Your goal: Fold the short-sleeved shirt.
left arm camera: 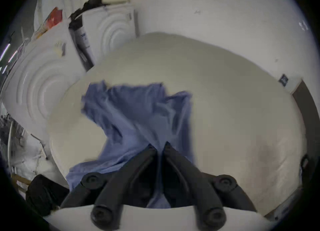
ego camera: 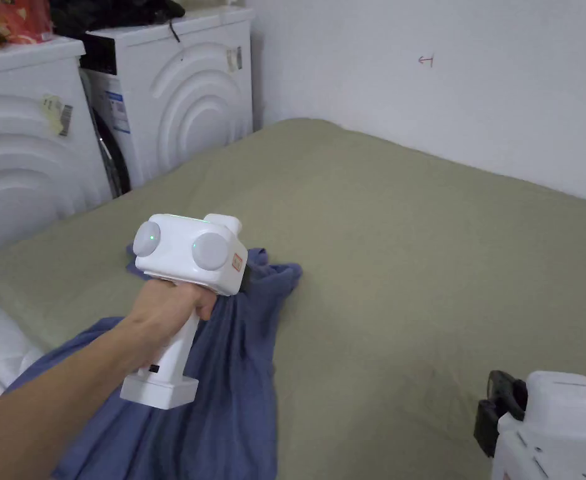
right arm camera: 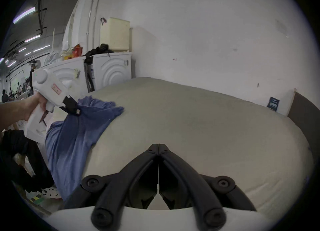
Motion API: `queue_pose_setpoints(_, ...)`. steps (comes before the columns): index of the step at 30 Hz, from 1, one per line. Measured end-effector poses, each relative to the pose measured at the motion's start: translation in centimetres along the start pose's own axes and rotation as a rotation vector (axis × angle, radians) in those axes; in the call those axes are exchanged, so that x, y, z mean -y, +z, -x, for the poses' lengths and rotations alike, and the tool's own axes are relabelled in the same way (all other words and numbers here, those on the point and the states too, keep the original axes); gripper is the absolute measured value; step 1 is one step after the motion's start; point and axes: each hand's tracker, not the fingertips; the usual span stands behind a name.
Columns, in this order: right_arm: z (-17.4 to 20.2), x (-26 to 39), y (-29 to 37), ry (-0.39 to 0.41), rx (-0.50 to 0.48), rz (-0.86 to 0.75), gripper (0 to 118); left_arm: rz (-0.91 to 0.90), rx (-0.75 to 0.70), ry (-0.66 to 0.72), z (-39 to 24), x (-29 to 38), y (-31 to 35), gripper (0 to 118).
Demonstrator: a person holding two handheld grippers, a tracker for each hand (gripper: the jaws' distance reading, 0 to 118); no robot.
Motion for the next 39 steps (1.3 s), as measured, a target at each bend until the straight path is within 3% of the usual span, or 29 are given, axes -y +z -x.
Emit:
queue_pose_setpoints(6, -7.9, 0.3, 6.2, -0.055, 0.179, -0.031, 0, -0.107, 0.172, -0.186, -13.8, -3.4, 6.3, 1)
queue_pose_setpoints(14, -18.4, 2.0, 13.9, -0.112, 0.411, -0.038, 0, -0.158, 0.528, -0.341, -35.0, -3.8, 12.3, 1)
queue_pose_setpoints(22, -26.0, 4.8, 18.2, -0.171, 0.575, -0.012, 0, -0.041, 0.759, -0.473, -53.2, 1.1, 11.0, 1)
queue_pose_setpoints(29, -29.4, 8.2, 16.5, -0.209, 0.602, 0.06, 0, 0.161, 0.685, -0.559, -59.8, 8.0, 1.0, 1)
queue_pose_setpoints(36, -30.3, 9.6, 14.4, -0.215, 0.591, 0.097, 0, 0.201, 0.639, -0.572, -59.6, 9.8, -3.4, 1)
queue_pose_setpoints(38, -30.3, 9.6, 14.2, -0.219, 0.586, 0.098, 0, 0.187, 0.655, -0.553, -59.1, 9.5, -3.2, 10)
queue_pose_setpoints(39, -30.2, 9.6, 14.2, -0.219, 0.585, 0.099, 0, 0.171, 0.672, -0.549, -58.7, 9.4, -3.0, 34)
